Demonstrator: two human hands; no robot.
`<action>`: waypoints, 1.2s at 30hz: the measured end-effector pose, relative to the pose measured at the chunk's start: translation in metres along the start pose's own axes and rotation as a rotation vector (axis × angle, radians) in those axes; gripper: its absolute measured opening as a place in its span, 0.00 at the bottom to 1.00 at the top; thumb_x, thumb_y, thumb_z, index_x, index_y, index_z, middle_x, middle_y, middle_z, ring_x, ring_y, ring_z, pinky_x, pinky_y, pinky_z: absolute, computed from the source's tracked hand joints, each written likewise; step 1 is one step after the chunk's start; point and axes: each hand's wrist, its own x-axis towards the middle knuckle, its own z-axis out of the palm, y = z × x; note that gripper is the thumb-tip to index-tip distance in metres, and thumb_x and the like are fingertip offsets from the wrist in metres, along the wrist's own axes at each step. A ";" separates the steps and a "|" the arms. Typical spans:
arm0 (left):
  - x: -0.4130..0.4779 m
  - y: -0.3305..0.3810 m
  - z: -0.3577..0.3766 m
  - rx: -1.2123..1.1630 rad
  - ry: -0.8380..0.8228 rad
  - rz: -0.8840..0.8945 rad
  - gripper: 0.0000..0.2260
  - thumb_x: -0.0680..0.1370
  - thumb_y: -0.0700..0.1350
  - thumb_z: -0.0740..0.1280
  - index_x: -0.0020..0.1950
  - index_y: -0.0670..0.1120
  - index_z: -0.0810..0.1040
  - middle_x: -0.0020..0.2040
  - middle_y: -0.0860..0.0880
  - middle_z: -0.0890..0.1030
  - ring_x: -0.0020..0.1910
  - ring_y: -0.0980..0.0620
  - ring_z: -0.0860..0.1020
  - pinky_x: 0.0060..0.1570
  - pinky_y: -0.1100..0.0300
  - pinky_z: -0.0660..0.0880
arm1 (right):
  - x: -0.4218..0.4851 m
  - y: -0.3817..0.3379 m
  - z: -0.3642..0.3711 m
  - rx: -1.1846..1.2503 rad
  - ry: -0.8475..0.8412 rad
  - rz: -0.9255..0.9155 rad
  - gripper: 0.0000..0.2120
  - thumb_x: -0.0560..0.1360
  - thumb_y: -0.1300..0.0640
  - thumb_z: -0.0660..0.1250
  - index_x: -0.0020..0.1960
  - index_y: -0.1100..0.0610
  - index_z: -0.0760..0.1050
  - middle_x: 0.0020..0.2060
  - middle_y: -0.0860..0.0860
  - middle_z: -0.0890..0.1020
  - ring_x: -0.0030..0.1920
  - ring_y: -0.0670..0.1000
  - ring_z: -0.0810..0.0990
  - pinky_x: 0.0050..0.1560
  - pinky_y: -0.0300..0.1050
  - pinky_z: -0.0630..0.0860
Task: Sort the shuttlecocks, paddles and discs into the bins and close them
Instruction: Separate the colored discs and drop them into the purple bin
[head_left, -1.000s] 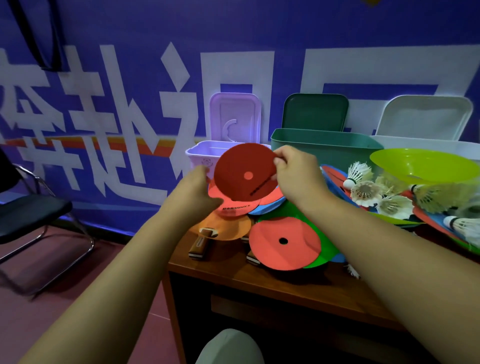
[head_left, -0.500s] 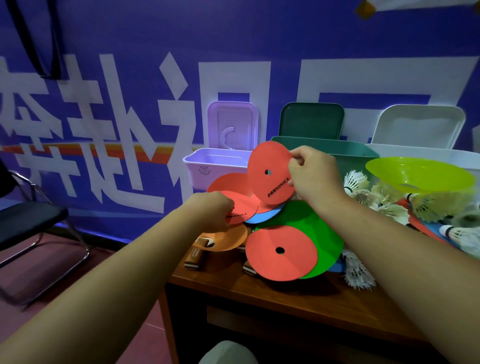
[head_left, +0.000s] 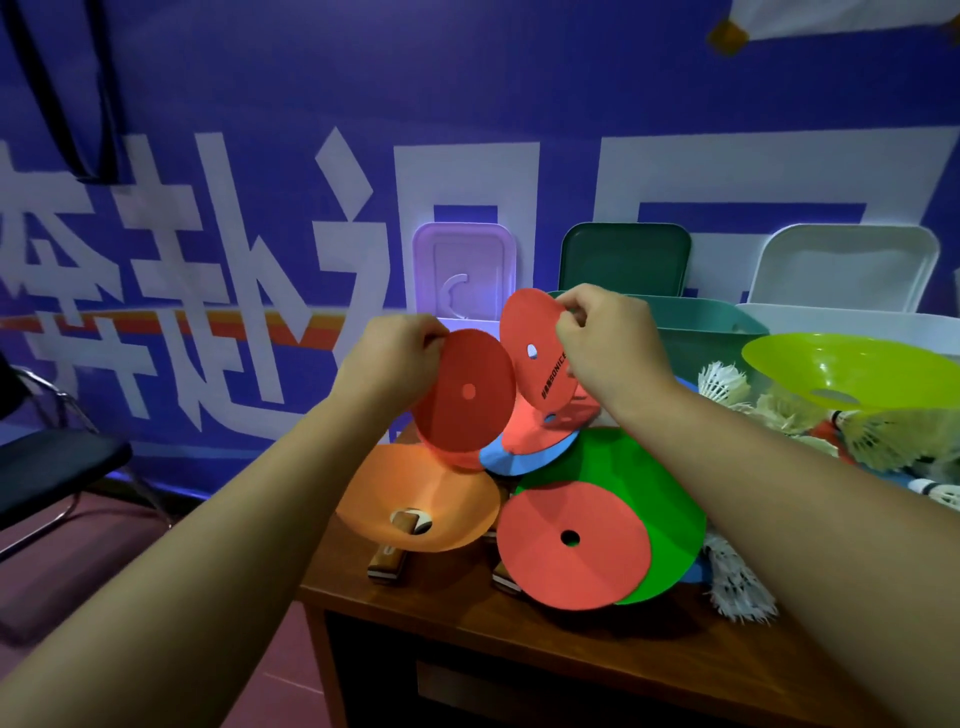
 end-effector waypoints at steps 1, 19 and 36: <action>0.005 -0.001 -0.002 -0.059 0.014 -0.035 0.11 0.83 0.44 0.64 0.60 0.48 0.85 0.53 0.49 0.86 0.51 0.47 0.82 0.51 0.53 0.80 | 0.003 -0.001 0.002 -0.002 -0.006 -0.010 0.14 0.77 0.58 0.61 0.56 0.51 0.84 0.43 0.49 0.86 0.40 0.56 0.86 0.46 0.56 0.84; 0.110 -0.037 -0.014 -0.634 0.063 -0.488 0.09 0.78 0.34 0.65 0.46 0.42 0.85 0.35 0.40 0.86 0.33 0.40 0.87 0.41 0.47 0.86 | 0.066 -0.003 0.055 0.097 -0.115 0.027 0.12 0.79 0.65 0.59 0.56 0.57 0.79 0.35 0.55 0.83 0.27 0.48 0.85 0.36 0.53 0.85; 0.098 -0.081 0.022 -0.561 -0.385 -0.413 0.07 0.83 0.43 0.67 0.58 0.46 0.84 0.48 0.50 0.88 0.45 0.47 0.88 0.48 0.51 0.85 | 0.126 0.007 0.104 -0.019 0.008 -0.089 0.16 0.78 0.66 0.56 0.58 0.57 0.79 0.53 0.56 0.77 0.32 0.57 0.85 0.39 0.55 0.83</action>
